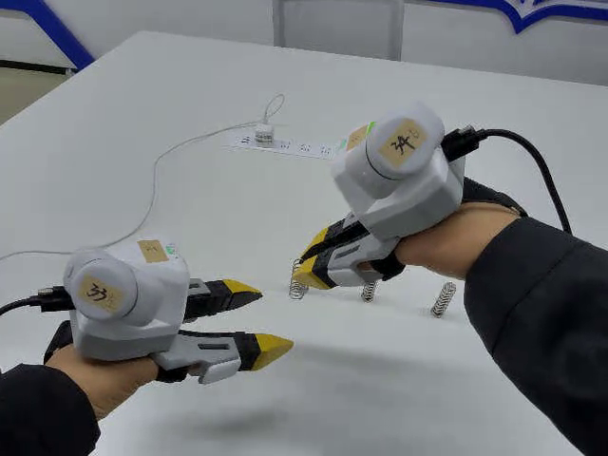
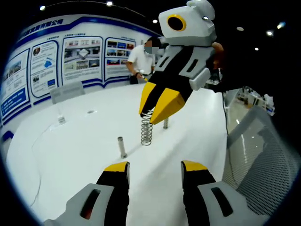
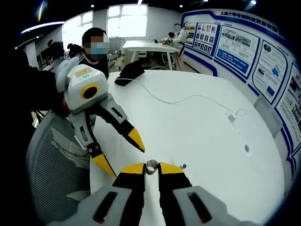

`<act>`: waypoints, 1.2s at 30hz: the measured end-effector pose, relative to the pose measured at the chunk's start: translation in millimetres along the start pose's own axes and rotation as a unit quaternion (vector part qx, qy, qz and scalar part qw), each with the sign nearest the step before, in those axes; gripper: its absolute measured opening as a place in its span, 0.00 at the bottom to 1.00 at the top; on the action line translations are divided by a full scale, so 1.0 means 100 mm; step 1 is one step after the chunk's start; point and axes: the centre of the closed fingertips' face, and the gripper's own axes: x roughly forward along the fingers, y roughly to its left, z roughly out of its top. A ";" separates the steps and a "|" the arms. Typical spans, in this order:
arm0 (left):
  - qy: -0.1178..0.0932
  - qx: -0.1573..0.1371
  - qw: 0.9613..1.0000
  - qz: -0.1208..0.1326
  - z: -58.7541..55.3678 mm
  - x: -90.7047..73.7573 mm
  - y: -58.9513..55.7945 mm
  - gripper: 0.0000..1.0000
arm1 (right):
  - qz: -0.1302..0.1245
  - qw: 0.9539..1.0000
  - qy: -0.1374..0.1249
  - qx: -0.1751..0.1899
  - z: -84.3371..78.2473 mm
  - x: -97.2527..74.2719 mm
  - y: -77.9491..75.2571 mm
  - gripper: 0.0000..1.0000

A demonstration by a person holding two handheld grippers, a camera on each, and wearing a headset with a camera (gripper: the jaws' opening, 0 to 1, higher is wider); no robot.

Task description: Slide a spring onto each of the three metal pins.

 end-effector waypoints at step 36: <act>-0.003 -0.014 1.000 0.007 -0.02 0.01 -0.01 0.58 | -0.064 0.996 0.009 0.063 -0.14 0.33 -0.62 0.12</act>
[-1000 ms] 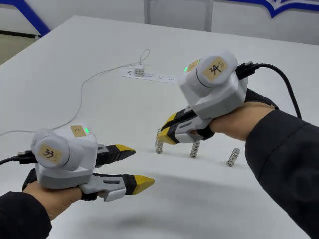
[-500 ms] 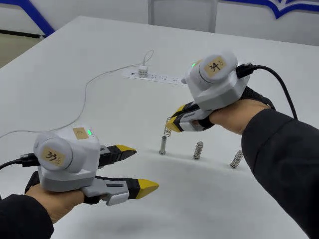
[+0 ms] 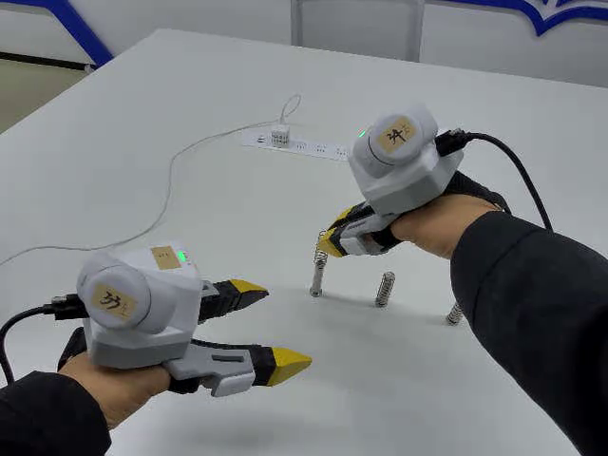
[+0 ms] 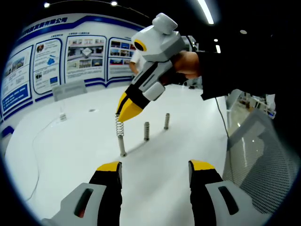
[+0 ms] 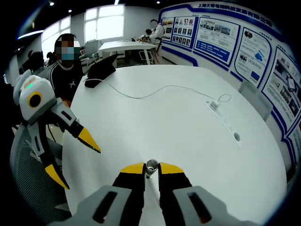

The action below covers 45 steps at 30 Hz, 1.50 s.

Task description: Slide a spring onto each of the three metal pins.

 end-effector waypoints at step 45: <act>-0.001 -0.005 1.000 0.003 -0.01 0.00 0.03 0.57 | -0.006 0.999 0.033 0.022 -0.41 0.46 -0.03 0.12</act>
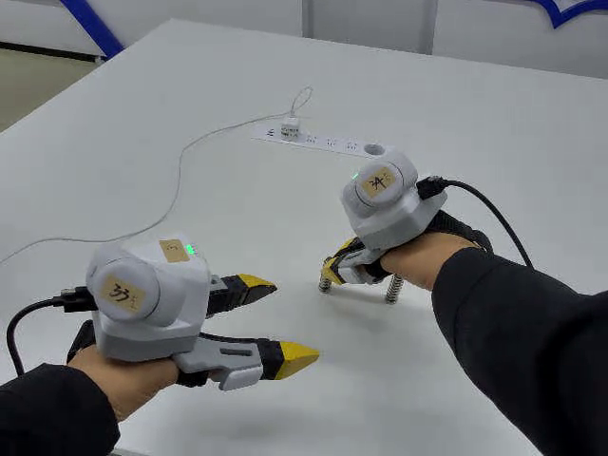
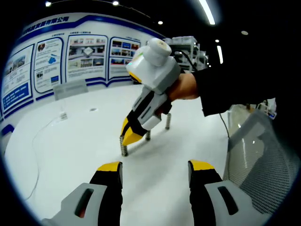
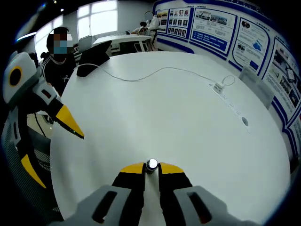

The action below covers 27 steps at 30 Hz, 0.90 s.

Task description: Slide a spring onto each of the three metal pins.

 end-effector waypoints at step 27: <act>-0.004 -0.001 1.000 0.005 0.04 -0.01 0.02 0.59 | -0.020 0.998 -0.061 -0.005 0.05 -0.43 0.12 0.26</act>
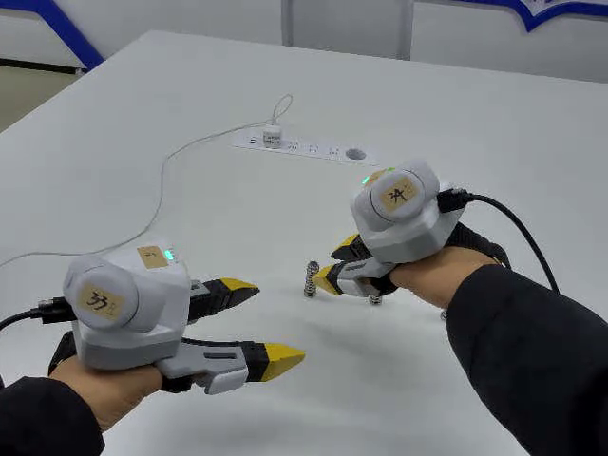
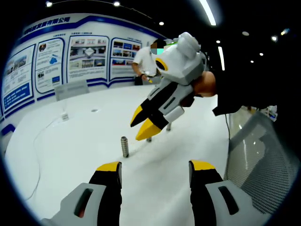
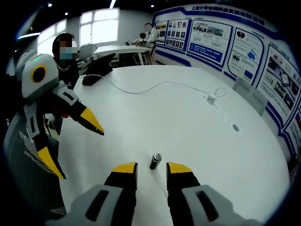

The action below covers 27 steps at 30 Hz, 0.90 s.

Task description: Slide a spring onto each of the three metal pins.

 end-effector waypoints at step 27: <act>0.001 -0.001 1.000 -0.002 0.00 0.02 0.00 0.59 | -0.038 0.996 -0.069 0.044 -0.32 -0.80 0.04 0.28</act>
